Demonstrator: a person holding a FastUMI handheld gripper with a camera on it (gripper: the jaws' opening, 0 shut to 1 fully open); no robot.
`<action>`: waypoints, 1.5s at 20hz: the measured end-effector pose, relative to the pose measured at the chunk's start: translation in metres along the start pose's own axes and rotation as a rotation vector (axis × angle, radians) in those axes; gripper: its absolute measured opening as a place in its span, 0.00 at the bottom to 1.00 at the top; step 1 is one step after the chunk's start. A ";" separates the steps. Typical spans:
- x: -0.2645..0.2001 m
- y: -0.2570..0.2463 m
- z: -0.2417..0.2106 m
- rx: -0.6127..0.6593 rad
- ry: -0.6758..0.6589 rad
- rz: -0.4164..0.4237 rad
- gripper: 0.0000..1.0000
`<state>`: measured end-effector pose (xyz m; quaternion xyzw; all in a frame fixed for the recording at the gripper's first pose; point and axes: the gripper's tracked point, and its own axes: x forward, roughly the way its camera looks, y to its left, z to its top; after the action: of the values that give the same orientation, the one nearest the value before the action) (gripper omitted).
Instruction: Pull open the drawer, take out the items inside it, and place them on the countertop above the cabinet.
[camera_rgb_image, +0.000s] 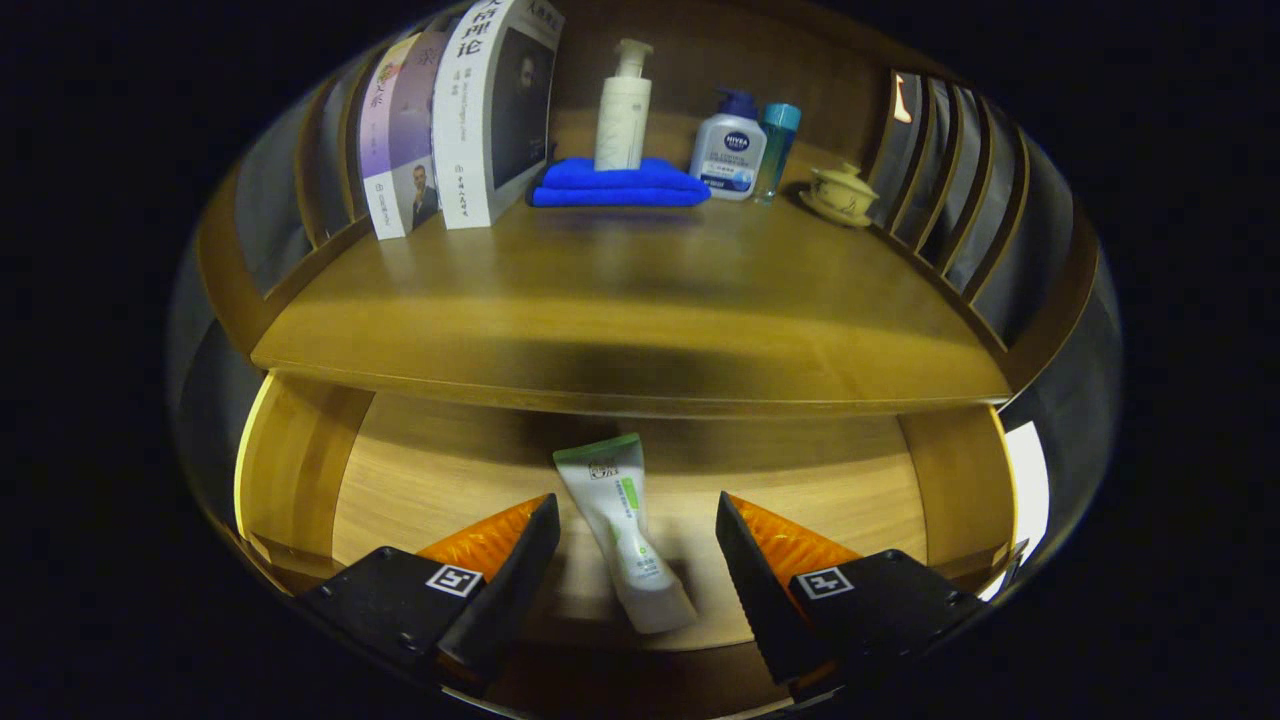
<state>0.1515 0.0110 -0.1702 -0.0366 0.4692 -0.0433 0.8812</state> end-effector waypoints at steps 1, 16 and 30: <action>0.001 0.000 -0.004 0.007 0.020 0.010 0.97; 0.023 0.001 -0.032 0.180 0.122 0.054 0.33; 0.001 -0.036 -0.007 0.639 -0.047 -0.045 0.13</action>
<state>0.1446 -0.0247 -0.1716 0.2305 0.4104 -0.2072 0.8576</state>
